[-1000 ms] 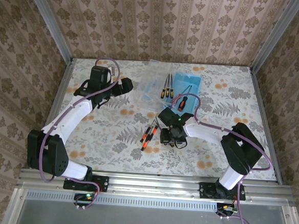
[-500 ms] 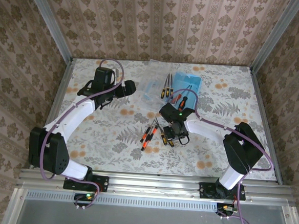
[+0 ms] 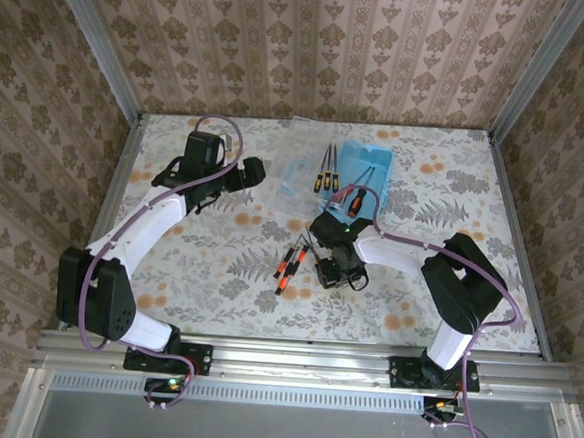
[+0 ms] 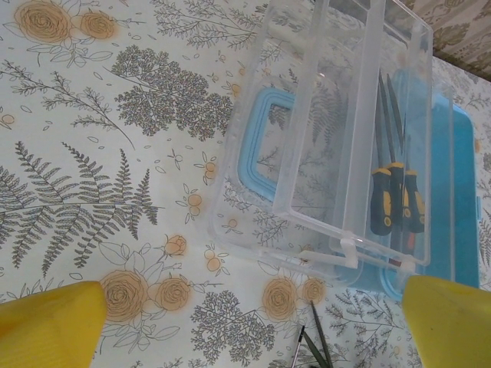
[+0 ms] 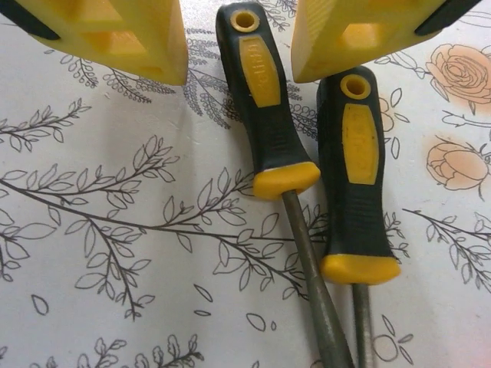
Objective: Pack the tool kit
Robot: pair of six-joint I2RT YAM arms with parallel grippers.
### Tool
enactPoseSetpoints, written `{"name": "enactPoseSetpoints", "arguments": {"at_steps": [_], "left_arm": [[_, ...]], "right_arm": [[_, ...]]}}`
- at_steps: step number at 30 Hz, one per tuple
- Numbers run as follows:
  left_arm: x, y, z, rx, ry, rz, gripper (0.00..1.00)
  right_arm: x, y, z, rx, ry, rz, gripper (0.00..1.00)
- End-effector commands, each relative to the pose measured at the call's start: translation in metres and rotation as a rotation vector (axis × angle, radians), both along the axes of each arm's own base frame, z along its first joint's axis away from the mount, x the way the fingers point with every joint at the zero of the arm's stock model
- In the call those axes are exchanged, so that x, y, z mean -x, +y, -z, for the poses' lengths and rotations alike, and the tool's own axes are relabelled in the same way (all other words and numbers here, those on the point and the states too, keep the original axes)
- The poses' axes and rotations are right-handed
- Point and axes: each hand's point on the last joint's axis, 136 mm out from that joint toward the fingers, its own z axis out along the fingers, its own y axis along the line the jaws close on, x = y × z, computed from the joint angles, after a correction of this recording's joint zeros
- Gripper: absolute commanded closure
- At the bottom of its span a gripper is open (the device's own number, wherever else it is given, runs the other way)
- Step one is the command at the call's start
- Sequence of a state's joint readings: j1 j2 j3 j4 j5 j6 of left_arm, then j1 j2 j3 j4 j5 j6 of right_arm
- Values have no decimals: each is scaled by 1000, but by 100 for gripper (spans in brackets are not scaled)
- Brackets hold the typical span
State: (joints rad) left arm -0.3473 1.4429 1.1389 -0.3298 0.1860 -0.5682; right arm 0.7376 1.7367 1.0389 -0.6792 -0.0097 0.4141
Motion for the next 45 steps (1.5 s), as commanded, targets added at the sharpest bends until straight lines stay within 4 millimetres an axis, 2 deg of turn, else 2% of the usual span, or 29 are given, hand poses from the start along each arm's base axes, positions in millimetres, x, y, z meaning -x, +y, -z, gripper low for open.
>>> {"name": "enactPoseSetpoints", "arguments": {"at_steps": [1,8,16,30,40,45], "left_arm": [[-2,-1,-2,-24,-7,12,0],[-1,1,-1,-29,-5,9,0],[-1,-1,-3,-21,-8,12,0],[1,-1,-6,-27,-16,14,0],[2,-1,-14,-23,-35,14,0],[2,-1,-15,-21,-39,15,0]], "right_arm": [[3,-1,11,18,7,-8,60],[-11,-3,11,45,-44,31,71],[-6,-19,-1,70,-79,60,75],[-1,-32,-57,36,-177,95,76],[-4,-25,-102,-56,-242,111,77],[-9,-20,-118,-76,-261,112,77]]}}
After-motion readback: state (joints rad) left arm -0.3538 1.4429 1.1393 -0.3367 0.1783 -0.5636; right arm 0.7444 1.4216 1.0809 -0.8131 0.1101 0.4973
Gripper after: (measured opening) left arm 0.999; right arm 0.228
